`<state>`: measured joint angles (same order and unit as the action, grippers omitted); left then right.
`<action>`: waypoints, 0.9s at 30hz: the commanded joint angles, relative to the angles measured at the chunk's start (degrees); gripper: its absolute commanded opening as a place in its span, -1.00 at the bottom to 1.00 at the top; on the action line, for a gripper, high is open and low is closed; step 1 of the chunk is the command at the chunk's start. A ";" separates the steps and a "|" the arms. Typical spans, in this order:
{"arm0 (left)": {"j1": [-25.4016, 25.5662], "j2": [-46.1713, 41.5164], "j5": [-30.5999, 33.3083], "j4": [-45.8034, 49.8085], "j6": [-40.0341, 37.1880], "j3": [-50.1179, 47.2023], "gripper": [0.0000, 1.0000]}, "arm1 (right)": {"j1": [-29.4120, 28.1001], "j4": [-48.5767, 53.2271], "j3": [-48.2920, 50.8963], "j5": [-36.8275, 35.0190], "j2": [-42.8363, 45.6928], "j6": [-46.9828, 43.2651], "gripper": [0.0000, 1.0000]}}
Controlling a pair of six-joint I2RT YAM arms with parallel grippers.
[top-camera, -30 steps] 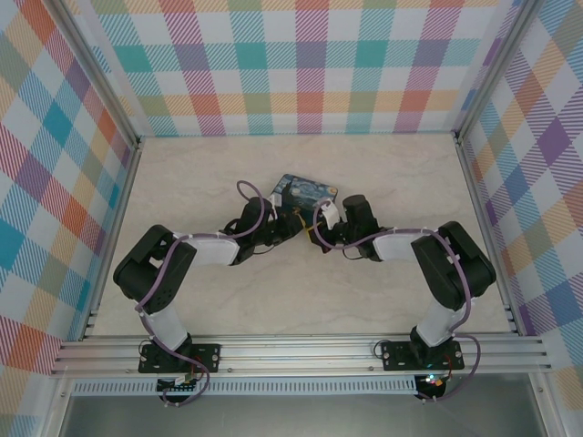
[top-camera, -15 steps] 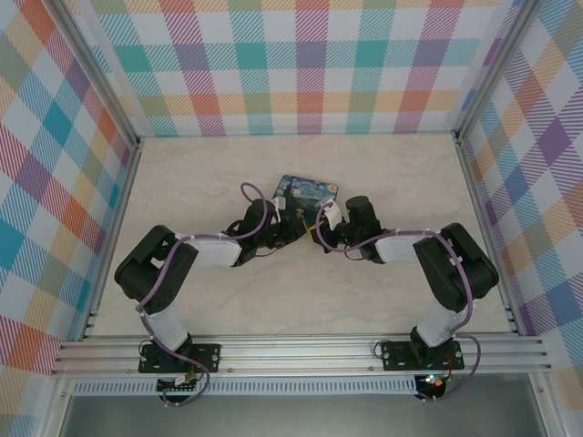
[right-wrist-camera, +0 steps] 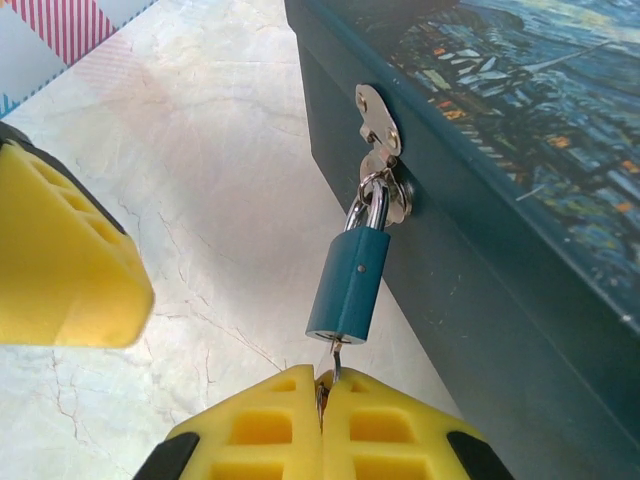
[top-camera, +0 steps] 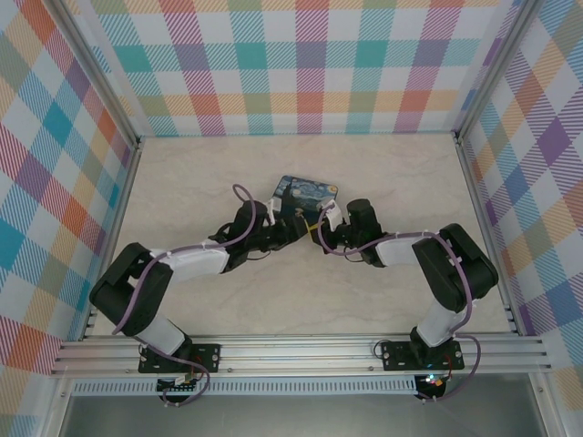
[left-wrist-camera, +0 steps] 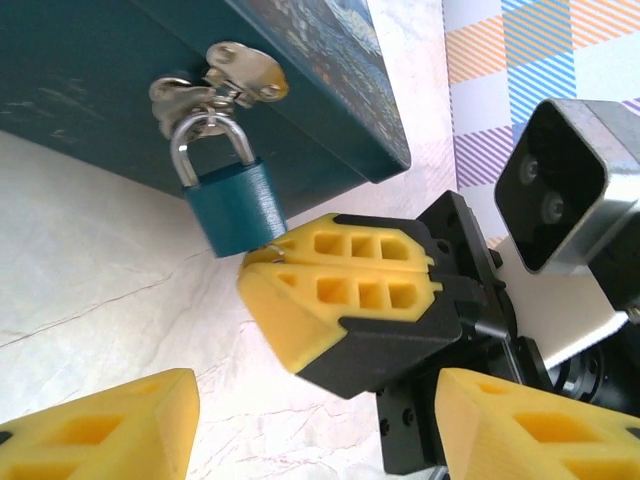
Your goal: Unlock a padlock with a key
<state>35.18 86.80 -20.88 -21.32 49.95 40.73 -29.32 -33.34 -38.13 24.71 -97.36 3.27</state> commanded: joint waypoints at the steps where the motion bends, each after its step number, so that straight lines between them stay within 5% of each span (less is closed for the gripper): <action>1: -2.43 -2.81 1.06 1.30 2.06 -2.60 0.30 | -0.27 -1.45 -0.30 1.55 0.54 4.02 -1.00; 7: -5.48 -2.32 -0.96 -11.24 11.13 -7.90 0.21 | -0.30 0.29 -0.80 1.68 1.32 7.41 -1.00; 16: -7.02 -3.81 0.48 -21.40 13.87 -10.29 0.19 | -0.30 2.03 -1.89 1.39 0.51 8.35 -1.00; 27: -6.44 10.12 -2.85 -37.57 21.85 -8.29 0.05 | -0.30 1.93 -2.68 2.27 0.07 12.48 -1.00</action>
<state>28.14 95.18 -22.65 -51.92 69.01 31.29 -29.32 -29.85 -38.81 24.95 -97.36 13.69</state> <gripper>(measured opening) 0.527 0.058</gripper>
